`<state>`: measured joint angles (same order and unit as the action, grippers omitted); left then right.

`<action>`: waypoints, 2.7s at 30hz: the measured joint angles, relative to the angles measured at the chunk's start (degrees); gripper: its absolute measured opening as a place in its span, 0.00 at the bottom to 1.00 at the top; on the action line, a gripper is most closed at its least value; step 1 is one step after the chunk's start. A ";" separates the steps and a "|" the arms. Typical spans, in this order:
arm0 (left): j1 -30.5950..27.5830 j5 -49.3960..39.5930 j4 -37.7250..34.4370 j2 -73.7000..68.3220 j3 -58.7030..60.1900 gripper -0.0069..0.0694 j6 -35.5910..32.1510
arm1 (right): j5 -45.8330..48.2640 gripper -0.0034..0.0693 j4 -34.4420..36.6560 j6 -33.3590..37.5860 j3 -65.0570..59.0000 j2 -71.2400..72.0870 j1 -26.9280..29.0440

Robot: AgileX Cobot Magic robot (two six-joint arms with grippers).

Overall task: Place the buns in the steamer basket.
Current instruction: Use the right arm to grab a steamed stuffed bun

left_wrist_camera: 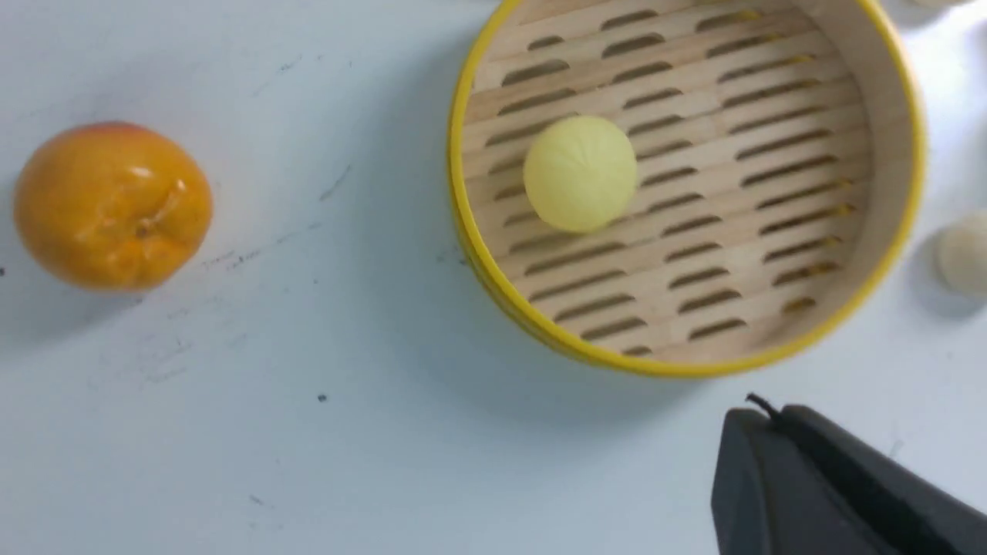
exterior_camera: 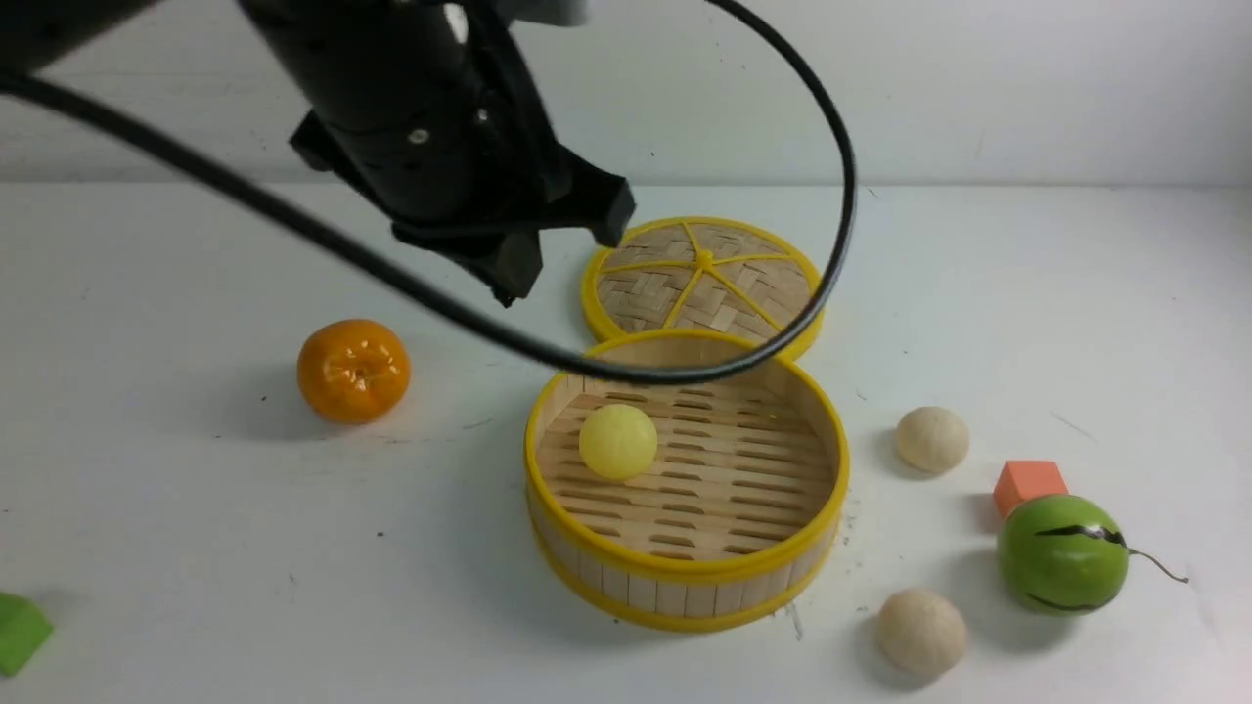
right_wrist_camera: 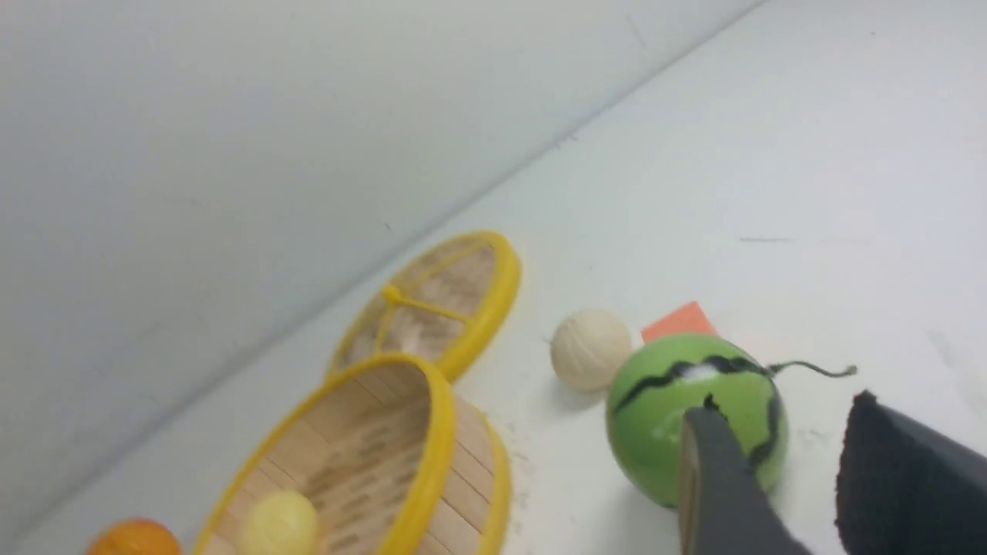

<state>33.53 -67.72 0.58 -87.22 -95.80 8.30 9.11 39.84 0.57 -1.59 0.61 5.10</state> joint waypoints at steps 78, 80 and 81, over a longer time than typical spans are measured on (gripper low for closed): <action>0.00 50.00 -12.68 83.92 85.70 0.07 -0.94 | 37.53 0.41 -39.12 -15.18 62.71 -99.06 -31.45; 0.00 50.00 -12.68 83.92 85.70 0.07 -0.94 | 38.66 0.41 -39.10 -15.18 62.85 -98.73 -31.45; 0.00 50.00 -12.68 83.92 85.70 0.07 -0.94 | 38.94 0.41 -39.10 -15.18 62.85 -98.56 -31.45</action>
<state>33.53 -17.72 -12.11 -3.30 -10.10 7.36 48.06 0.74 -14.61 61.26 -97.95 -26.36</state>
